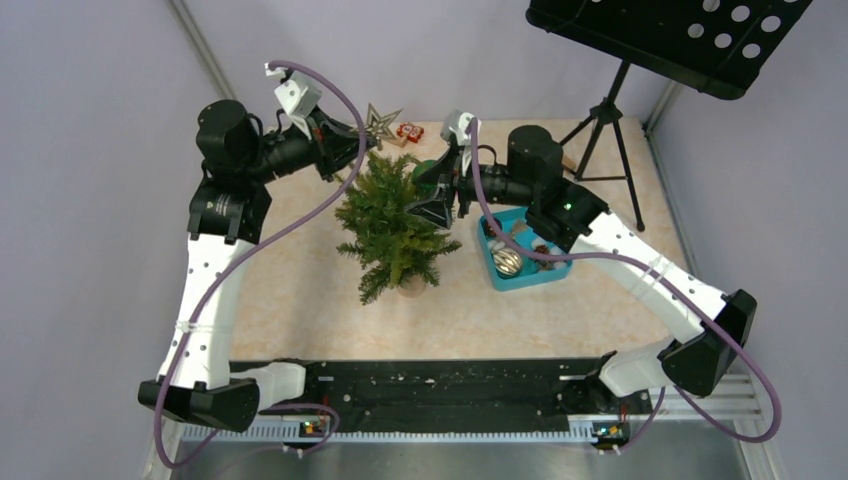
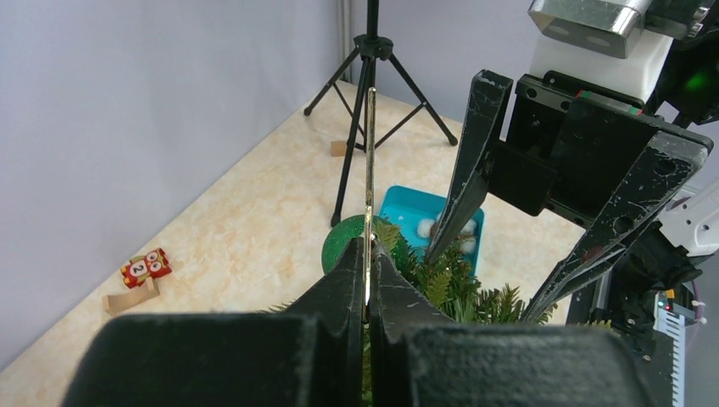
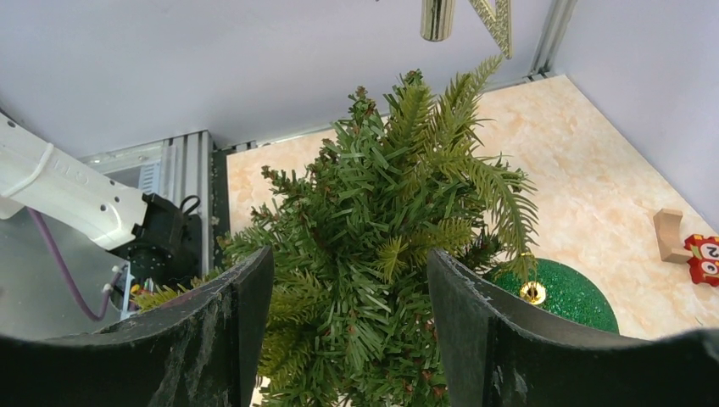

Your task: Decorate the small christmas tree

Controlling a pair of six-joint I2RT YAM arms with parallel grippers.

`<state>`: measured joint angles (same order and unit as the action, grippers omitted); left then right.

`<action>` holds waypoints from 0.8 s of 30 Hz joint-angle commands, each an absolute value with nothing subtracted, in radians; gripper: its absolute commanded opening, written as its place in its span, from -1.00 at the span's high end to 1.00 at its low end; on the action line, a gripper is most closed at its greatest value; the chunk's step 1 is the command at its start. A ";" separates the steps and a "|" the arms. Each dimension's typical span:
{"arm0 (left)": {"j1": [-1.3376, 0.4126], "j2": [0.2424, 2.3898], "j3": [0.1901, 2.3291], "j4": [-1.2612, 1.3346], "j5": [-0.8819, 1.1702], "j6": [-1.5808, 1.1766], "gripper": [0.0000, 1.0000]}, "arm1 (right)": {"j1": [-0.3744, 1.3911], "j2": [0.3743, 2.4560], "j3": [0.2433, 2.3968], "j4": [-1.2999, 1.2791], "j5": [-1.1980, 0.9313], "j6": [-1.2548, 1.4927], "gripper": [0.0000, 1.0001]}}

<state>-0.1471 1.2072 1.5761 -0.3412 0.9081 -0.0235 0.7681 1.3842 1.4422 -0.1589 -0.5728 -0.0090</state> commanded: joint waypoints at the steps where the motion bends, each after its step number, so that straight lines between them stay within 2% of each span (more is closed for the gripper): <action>1: -0.153 1.192 1.572 -0.357 0.917 -0.008 1.00 | 0.768 1.367 1.473 -0.144 -0.579 -0.024 -0.31; 15: -0.155 1.192 1.522 -0.373 0.951 -0.008 1.00 | 0.767 1.375 1.473 -0.152 -0.583 -0.014 -0.30; 24: -0.154 1.214 1.603 -0.495 0.950 0.100 1.00 | 0.767 1.374 1.473 -0.155 -0.583 -0.018 -0.29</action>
<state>-0.1516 1.2076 1.5394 -0.3996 0.9306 0.0261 0.7681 1.3842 1.4422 -0.1722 -0.5732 -0.0086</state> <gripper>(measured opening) 0.022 0.650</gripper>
